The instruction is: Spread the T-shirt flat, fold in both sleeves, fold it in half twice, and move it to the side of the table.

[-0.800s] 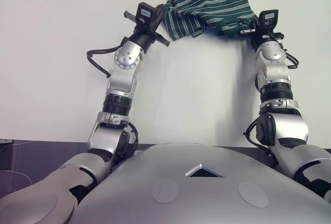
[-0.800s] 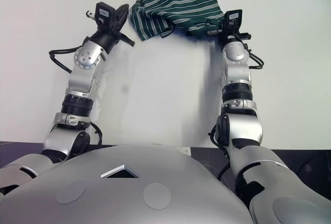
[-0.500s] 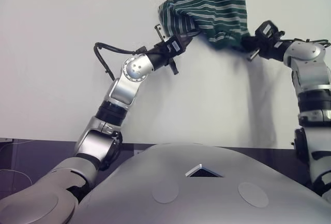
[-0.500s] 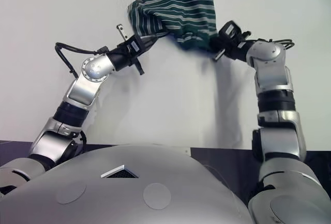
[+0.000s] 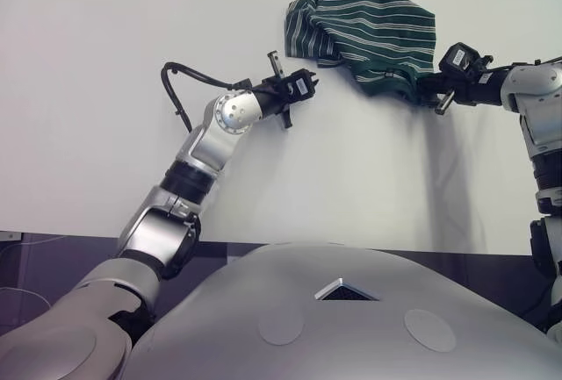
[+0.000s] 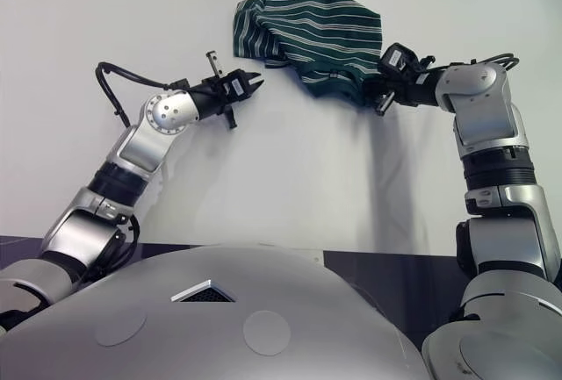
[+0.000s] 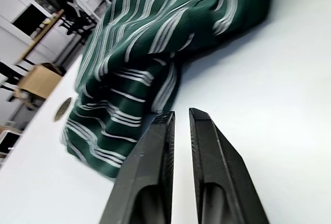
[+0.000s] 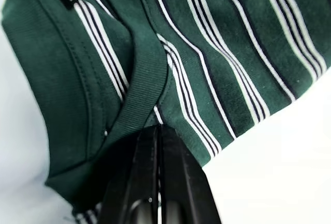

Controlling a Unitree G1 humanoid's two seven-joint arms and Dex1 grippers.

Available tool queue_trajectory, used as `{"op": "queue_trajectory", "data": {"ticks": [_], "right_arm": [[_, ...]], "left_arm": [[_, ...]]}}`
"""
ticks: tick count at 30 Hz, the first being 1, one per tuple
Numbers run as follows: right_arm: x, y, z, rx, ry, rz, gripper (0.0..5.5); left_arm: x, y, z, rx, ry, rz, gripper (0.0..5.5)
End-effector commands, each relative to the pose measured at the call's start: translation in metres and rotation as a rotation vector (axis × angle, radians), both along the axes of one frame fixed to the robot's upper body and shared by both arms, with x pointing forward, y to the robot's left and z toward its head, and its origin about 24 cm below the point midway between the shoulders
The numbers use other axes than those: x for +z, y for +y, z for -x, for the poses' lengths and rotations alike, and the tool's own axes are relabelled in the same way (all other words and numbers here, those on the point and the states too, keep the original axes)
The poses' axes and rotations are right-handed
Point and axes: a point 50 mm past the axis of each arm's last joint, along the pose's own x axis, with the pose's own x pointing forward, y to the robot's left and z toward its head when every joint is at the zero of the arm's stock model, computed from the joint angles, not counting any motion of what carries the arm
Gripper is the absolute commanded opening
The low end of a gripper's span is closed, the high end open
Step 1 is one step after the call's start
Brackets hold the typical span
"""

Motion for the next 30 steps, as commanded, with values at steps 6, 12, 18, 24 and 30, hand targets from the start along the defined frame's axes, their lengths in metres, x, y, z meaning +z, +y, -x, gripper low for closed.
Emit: {"op": "queue_trajectory", "data": {"ticks": [6,12,18,24,30], "right_arm": [[-0.016,0.043,0.032,0.07,0.141,-0.202,0.0],[0.032,0.029,0.034,-0.014,0.068,-0.293,0.94],[0.031,0.035,0.068,0.102,0.157,-0.244,1.53],[0.006,0.049,0.057,-0.026,0.099,-0.246,1.53],[-0.002,0.047,0.043,-0.111,0.084,-0.225,0.97]], "left_arm": [[-0.007,-0.019,0.008,-0.163,-0.007,-0.094,1.41],[-0.011,-0.016,0.015,-0.134,0.02,-0.067,1.43],[-0.014,0.001,0.02,-0.068,0.044,-0.043,1.43],[-0.015,0.006,0.016,-0.059,0.044,-0.054,1.43],[-0.023,0.003,0.021,-0.067,0.059,-0.068,1.43]]}}
